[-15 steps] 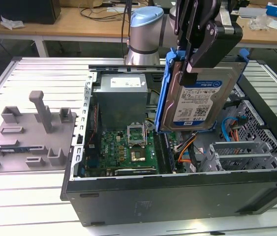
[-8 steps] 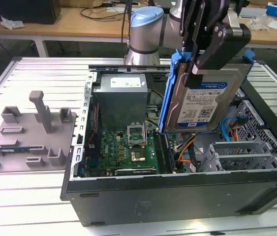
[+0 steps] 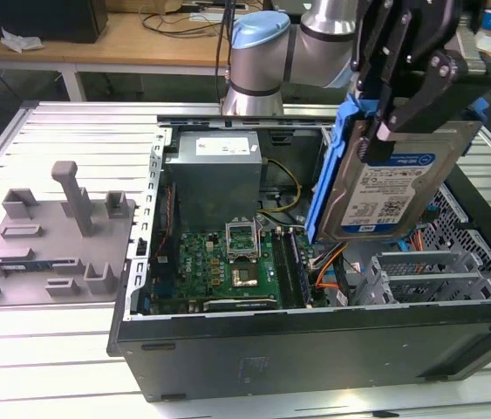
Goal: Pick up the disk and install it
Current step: 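Insert the disk into the insertion slot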
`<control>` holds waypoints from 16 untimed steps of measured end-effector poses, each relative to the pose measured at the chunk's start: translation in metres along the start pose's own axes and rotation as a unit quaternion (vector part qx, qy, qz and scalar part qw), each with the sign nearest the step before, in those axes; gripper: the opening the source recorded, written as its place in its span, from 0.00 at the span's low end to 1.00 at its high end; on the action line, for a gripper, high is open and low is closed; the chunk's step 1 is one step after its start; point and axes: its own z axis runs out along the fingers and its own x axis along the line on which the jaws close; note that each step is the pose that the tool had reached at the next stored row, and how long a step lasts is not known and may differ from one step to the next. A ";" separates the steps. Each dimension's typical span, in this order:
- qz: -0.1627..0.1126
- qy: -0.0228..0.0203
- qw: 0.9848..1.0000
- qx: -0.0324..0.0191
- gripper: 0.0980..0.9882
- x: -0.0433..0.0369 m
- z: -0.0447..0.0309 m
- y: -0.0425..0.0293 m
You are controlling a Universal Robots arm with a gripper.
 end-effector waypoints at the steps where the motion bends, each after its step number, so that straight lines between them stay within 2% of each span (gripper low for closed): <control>1: 0.000 0.000 1.000 0.000 0.30 0.0012 -0.0001 -0.0035; 5: 0.000 0.000 1.000 0.000 0.30 0.0041 -0.0005 -0.0142; 9: 0.000 0.000 1.000 0.000 0.30 0.0080 -0.0011 -0.0330; 16: 0.000 -0.001 1.000 0.000 0.30 0.0120 -0.0017 -0.0543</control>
